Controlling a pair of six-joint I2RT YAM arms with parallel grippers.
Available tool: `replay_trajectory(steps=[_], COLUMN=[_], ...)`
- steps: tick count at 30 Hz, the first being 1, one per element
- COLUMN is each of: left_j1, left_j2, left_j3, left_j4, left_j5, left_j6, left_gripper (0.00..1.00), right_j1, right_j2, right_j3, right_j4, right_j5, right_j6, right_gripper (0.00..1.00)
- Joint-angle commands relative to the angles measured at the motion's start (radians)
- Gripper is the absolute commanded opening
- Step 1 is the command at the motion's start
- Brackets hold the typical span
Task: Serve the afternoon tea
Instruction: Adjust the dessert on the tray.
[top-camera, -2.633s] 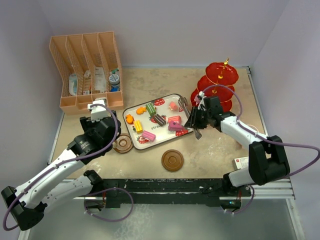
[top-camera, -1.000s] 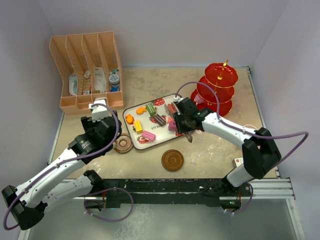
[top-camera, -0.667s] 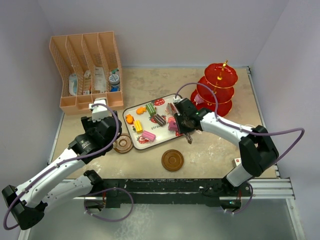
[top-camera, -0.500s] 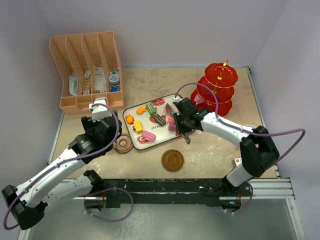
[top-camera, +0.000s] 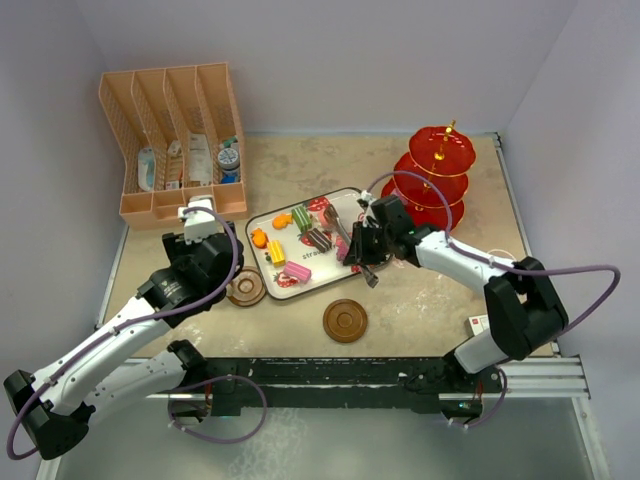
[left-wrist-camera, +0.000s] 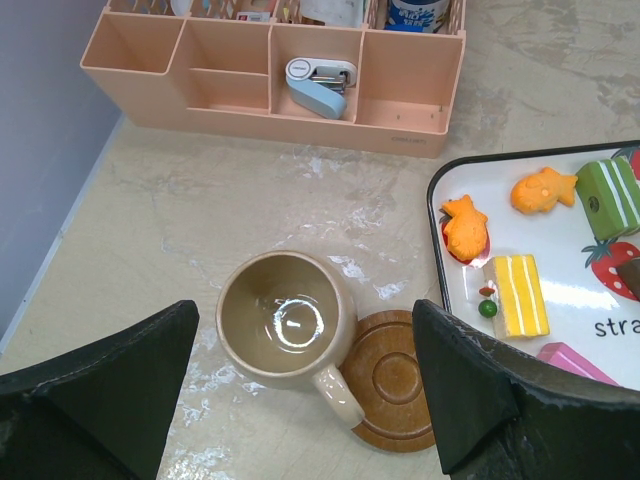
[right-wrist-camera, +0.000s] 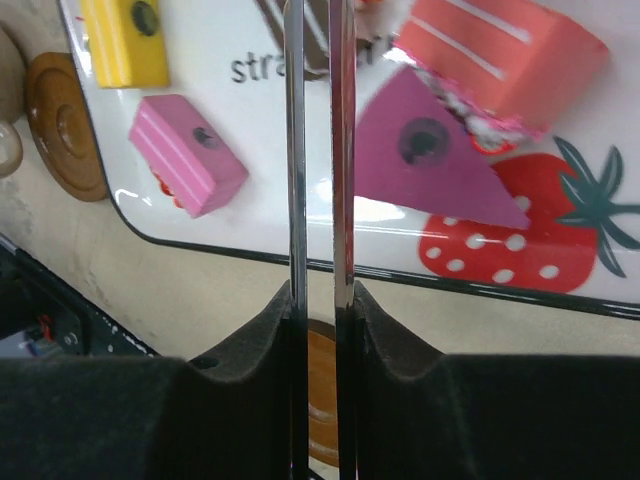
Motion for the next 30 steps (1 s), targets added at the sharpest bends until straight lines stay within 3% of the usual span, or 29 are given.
replay_trajectory(steps=[1, 12, 16, 30], left_j1=[0.002, 0.003, 0.002, 0.003], left_j2=[0.001, 0.011, 0.012, 0.013], left_j3=[0.021, 0.024, 0.026, 0.025], left_j4=[0.013, 0.008, 0.008, 0.009], left_j5=[-0.001, 0.0, 0.0, 0.006], left_j6=[0.016, 0.011, 0.011, 0.015], left_gripper=[0.85, 0.85, 0.85, 0.85], right_j1=[-0.075, -0.209, -0.22, -0.219], right_j2=[-0.034, -0.053, -0.054, -0.139], right_j3=[-0.084, -0.213, -0.206, -0.077], right_j4=[0.14, 0.218, 0.187, -0.007], right_j5=[-0.152, -0.236, -0.185, -0.015], right_j6=[0.069, 0.122, 0.107, -0.015], right_gripper=[0.21, 0.26, 0.33, 0.4])
